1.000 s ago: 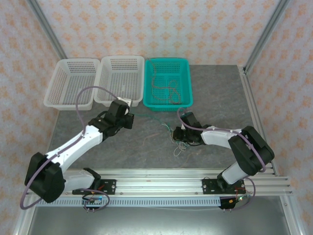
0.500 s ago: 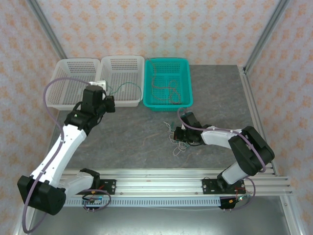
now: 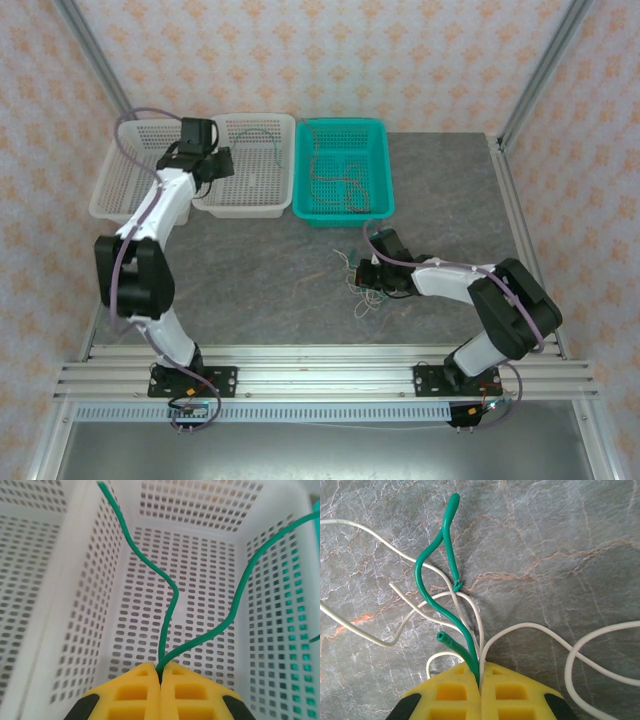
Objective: Untangle the cables
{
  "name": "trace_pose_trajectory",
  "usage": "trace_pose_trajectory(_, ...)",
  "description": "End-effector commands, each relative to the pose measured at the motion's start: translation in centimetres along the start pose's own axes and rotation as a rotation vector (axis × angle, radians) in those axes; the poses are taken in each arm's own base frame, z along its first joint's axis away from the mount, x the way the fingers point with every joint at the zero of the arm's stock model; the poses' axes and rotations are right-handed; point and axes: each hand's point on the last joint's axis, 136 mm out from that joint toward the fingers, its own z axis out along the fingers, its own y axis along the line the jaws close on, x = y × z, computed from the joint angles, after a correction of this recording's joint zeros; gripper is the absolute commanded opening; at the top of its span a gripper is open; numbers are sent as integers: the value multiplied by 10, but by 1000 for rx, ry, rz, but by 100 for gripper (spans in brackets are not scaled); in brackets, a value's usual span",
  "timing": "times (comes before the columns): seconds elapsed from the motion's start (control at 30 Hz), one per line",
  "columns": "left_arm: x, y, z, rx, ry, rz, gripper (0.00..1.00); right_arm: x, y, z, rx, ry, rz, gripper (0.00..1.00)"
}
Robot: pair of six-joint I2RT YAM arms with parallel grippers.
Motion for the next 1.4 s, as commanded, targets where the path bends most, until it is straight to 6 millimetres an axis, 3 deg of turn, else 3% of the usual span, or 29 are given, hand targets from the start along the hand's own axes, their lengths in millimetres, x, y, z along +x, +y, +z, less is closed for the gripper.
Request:
trace_pose_trajectory(0.0, -24, -5, 10, 0, -24, -16, 5, 12, -21, -4, 78, 35, 12, 6)
trace_pose_trajectory(0.03, -28, -8, 13, 11, -30, -18, 10, 12, -21, -4, 77, 33, 11, 6)
trace_pose_trajectory(0.13, -43, -20, 4, 68, -68, -51, 40, 9, -22, -7, 83, 13, 13, 6)
trace_pose_trajectory(0.23, -53, -30, -25, 125, -146, -87, 53, 4, -20, -8, 80, -6, 22, 6)
trace_pose_trajectory(0.33, -52, -42, -66, 191, -208, -113, 54, 2, -14, -6, 55, -7, 20, 6)
trace_pose_trajectory(0.5, -15, -85, -143, 417, -318, -163, 51, 4, 17, -3, -105, 39, -44, 6)
trace_pose_trajectory(0.63, 45, -117, -174, 494, -282, -49, 51, 9, 47, -2, -208, 96, -125, 6)
trace_pose_trajectory(0.77, 104, -120, -180, 496, -207, 73, 51, 25, 82, -1, -288, 159, -278, 7)
trace_pose_trajectory(0.87, 137, -113, -179, 481, -153, 127, 51, 23, 100, -2, -320, 160, -317, 11)
trace_pose_trajectory(0.9, 145, -111, -178, 480, -135, 138, 51, 21, 106, -4, -336, 149, -323, 14)
trace_pose_trajectory(0.97, 162, -110, -174, 489, -94, 160, 51, 12, 112, -8, -344, 104, -327, 33)
trace_pose_trajectory(1.1, 186, -116, -165, 517, -16, 186, 51, -6, 112, -21, -304, 5, -337, 55)
trace_pose_trajectory(1.23, 196, -126, -154, 528, 30, 197, 51, -17, 115, -43, -294, -74, -349, 57)
trace_pose_trajectory(1.37, 209, -150, -144, 562, 101, 227, 51, -30, 116, -71, -299, -199, -343, 59)
